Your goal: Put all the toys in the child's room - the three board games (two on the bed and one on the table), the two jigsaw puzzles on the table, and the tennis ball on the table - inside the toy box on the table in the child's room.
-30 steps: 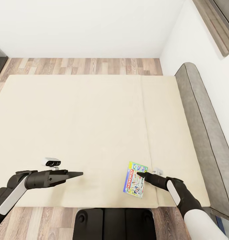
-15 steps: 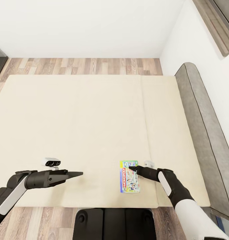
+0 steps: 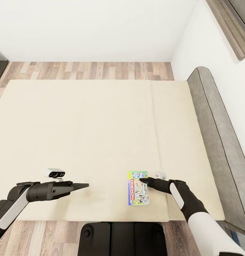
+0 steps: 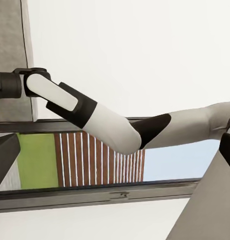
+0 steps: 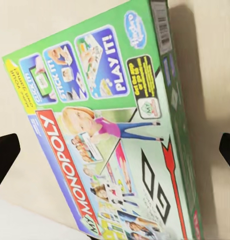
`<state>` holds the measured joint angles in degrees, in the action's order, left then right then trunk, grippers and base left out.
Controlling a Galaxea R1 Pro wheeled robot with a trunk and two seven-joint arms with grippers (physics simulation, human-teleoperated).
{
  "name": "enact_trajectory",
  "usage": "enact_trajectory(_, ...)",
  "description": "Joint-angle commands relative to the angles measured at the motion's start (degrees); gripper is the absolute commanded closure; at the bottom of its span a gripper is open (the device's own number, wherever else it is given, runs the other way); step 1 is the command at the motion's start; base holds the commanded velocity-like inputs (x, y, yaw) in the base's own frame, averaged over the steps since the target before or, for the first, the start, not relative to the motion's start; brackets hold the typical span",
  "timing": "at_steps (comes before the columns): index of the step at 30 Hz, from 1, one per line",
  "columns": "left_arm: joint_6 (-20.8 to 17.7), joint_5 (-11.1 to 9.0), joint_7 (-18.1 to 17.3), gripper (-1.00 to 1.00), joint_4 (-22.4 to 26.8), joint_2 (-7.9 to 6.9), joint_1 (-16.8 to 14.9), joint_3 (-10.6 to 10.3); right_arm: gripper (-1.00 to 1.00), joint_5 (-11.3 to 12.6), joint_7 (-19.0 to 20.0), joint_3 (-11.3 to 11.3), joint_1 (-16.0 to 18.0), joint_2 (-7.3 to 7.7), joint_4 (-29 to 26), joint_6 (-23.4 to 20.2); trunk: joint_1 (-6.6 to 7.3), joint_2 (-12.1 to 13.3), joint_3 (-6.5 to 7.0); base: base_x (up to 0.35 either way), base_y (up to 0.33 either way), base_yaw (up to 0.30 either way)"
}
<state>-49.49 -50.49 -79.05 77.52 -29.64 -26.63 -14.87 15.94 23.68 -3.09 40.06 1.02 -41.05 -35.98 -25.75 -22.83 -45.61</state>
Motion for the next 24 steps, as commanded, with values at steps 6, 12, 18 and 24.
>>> enact_trajectory(6,-0.6,-0.4,0.0,-1.0,0.0,-0.07,0.0,-0.2,-1.0,0.2,-1.5,0.1,0.0,-0.13,0.0,-0.4,-0.03,-0.1,-0.16,0.0,0.0,0.0)
enact_trajectory(12,-0.7,-0.4,0.0,-1.0,0.0,-0.07,0.0,-0.2,-1.0,0.2,-2.9,1.2,0.0,-0.14,0.1,-0.4,-0.03,-0.1,-0.51,0.0,0.0,0.0)
enact_trajectory(18,-0.7,-0.4,0.0,-1.0,0.0,-0.07,0.0,-0.2,-1.0,0.2,-3.3,1.8,0.0,-0.16,0.1,-0.4,-0.03,-0.1,-0.72,0.0,0.0,0.0)
enact_trajectory(24,-0.7,-0.4,0.0,-1.0,0.0,-0.07,0.0,-0.2,-1.0,0.2,-3.4,2.1,0.0,-0.2,0.1,-0.4,-0.03,-0.1,-0.77,0.0,0.0,0.0)
